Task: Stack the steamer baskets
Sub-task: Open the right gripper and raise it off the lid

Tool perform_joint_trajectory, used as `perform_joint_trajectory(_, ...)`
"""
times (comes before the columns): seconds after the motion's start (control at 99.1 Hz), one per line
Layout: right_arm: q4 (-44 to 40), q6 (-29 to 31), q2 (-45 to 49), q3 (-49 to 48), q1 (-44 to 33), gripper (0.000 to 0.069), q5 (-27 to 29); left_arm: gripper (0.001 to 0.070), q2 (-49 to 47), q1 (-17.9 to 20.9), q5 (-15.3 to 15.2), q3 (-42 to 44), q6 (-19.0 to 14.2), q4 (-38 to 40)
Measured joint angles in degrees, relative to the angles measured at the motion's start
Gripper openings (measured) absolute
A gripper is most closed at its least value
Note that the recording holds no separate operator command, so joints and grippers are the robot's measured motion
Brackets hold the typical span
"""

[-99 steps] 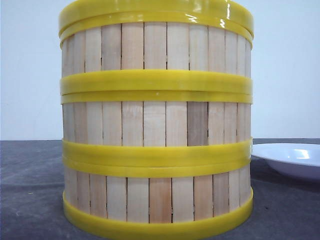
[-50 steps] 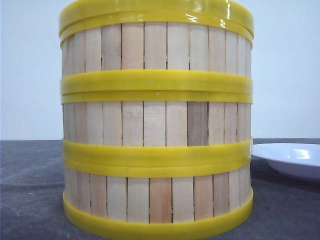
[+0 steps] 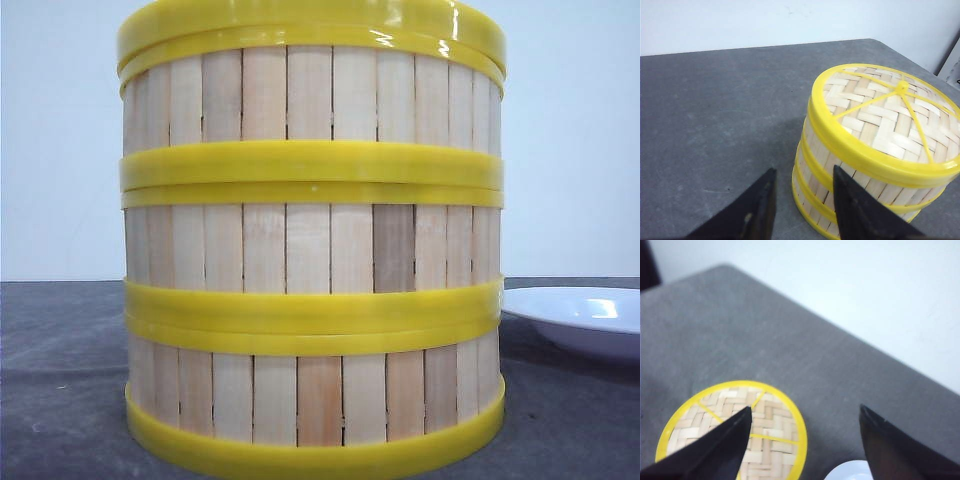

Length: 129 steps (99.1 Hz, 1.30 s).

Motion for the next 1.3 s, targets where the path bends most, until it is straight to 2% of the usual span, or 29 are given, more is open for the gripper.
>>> perform_joint_trajectory(0.161,0.59,1.81,-7.8,-9.25,1.73,0.0418,4.74,0.0201,0.0,0.02,0.42,0.0,0.24,0.02)
perform_joint_trajectory(0.414,9.18,7.26,-22.16,-34.01,2.58,0.0418,5.73,0.0201,-0.22,0.02,1.38,0.0,1.33,0.02)
perform_joint_trajectory(0.595,11.37,11.78,-31.5,-50.42,2.62,0.0418,6.16,0.0201,-0.28,0.02,1.42,-0.85,1.51,0.24)
perform_joint_trajectory(0.726,11.63,14.71,-34.58,-55.93,2.62,0.0418,6.14,0.0201,-0.28,0.02,1.51,-2.75,1.51,-0.33)
perform_joint_trajectory(0.948,12.9,16.5,-35.8,-56.04,2.62,0.0413,6.21,0.0201,-0.31,0.02,1.53,-2.82,1.51,0.04)
perform_joint_trajectory(1.019,12.92,16.7,-35.78,-56.04,2.62,0.035,6.19,0.0189,-0.31,0.02,1.53,-2.82,1.51,0.0)
perform_joint_trajectory(1.059,12.92,16.7,-35.78,-56.04,2.62,0.027,6.21,0.0157,-0.31,0.02,1.53,-2.82,1.51,0.02)
perform_joint_trajectory(1.11,12.92,16.68,-35.78,-56.04,2.62,0.0146,6.21,0.0085,-0.31,0.02,1.53,-2.82,1.49,0.0)
perform_joint_trajectory(1.15,12.92,16.68,-35.78,-56.04,2.62,0.008,6.19,0.0049,-0.31,0.02,1.53,-2.82,1.49,0.02)
perform_joint_trajectory(1.211,12.92,16.7,-35.78,-56.04,2.62,0.0034,6.21,0.0025,-0.31,0.02,1.53,-2.82,1.49,0.02)
perform_joint_trajectory(1.301,12.92,16.7,-35.78,-56.04,2.62,0.0011,6.21,0.0016,-0.31,0.02,1.53,-2.82,1.49,0.02)
